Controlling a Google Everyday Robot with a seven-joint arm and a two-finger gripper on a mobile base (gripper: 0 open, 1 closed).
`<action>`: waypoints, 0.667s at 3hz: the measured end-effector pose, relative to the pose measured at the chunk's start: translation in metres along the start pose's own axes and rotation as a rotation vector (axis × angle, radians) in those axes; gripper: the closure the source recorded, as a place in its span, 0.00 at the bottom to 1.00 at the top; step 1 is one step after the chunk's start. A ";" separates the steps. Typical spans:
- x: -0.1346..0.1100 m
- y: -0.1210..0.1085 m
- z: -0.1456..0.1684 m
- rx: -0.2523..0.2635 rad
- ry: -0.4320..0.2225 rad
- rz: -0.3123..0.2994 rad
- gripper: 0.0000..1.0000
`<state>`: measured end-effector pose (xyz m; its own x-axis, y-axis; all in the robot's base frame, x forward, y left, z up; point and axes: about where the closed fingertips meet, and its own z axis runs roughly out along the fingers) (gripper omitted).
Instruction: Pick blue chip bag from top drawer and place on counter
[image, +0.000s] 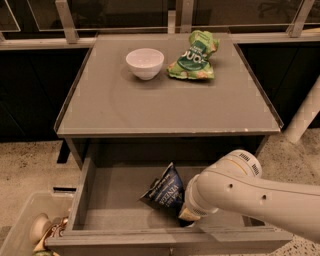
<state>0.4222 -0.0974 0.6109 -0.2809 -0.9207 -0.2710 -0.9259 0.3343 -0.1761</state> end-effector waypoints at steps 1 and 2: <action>-0.010 -0.003 -0.022 0.038 0.010 -0.025 1.00; -0.030 -0.007 -0.076 0.129 0.013 -0.081 1.00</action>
Offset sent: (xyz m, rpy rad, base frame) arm -0.0077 0.0199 0.1664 -0.1246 -0.2735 0.0735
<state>0.4177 -0.0869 0.6923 -0.2107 -0.9478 -0.2393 -0.9057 0.2814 -0.3170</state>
